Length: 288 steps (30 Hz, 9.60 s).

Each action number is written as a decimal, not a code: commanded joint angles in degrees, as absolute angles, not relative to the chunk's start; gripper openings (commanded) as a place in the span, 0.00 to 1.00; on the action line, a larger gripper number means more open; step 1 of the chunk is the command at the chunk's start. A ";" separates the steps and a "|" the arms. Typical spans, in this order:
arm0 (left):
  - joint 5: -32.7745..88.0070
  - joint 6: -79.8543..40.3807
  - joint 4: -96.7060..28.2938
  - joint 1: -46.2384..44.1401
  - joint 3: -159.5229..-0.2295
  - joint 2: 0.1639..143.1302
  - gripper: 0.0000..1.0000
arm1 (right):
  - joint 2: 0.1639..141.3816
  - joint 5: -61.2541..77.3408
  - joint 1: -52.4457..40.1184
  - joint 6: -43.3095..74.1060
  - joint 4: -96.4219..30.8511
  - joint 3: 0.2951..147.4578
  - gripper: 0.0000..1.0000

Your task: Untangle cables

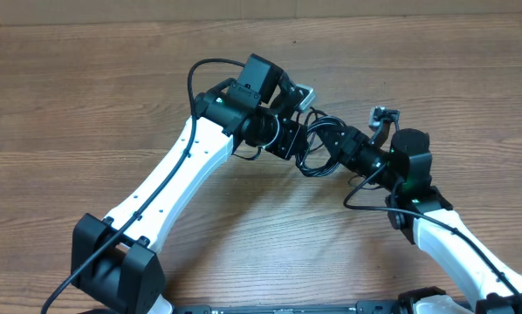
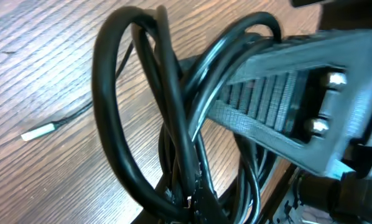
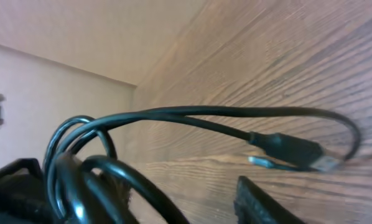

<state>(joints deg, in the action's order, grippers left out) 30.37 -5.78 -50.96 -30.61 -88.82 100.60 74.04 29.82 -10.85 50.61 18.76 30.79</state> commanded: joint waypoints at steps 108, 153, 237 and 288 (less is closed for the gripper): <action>36.86 -11.81 -52.23 -23.53 -89.82 99.09 0.04 | 70.11 47.55 -6.81 45.08 24.80 31.64 0.68; 30.94 -16.78 -50.52 -26.35 -89.82 99.09 0.04 | 70.17 38.96 -6.81 47.99 14.87 31.62 0.57; 27.81 -16.36 -47.79 -22.26 -89.73 99.11 0.04 | 70.22 36.23 -13.54 52.47 17.78 31.59 0.31; 2.63 -50.24 -59.22 -21.41 -89.73 99.11 0.04 | 70.22 39.27 -14.46 57.45 8.47 31.57 1.00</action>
